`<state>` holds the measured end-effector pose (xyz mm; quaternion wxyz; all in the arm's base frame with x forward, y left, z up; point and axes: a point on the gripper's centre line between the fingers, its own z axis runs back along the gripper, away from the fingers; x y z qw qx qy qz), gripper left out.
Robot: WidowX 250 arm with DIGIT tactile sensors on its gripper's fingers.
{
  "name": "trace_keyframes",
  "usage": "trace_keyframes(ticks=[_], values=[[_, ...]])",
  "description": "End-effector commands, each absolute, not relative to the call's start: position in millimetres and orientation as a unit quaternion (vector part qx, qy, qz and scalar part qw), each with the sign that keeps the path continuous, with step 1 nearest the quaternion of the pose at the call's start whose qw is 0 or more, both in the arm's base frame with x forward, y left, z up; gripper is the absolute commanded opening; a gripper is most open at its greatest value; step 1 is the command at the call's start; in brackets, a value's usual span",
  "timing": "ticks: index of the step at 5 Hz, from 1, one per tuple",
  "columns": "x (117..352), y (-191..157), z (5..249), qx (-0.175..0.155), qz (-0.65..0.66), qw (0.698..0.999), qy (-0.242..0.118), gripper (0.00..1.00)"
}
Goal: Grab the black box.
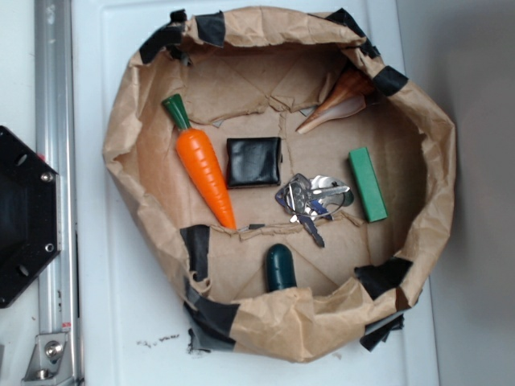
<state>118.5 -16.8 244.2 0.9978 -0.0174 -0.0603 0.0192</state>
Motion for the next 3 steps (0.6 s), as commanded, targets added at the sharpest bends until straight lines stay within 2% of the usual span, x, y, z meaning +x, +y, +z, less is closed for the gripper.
trace_keyframes(ticks=[1,2,3], values=[[118,-17,244,-0.017,0.019,0.998,-0.06,1.0],[168,-6,217,-0.026,0.039,0.993,-0.108,1.0],[219,17,170,0.008,0.048,0.99,-0.131,1.0]])
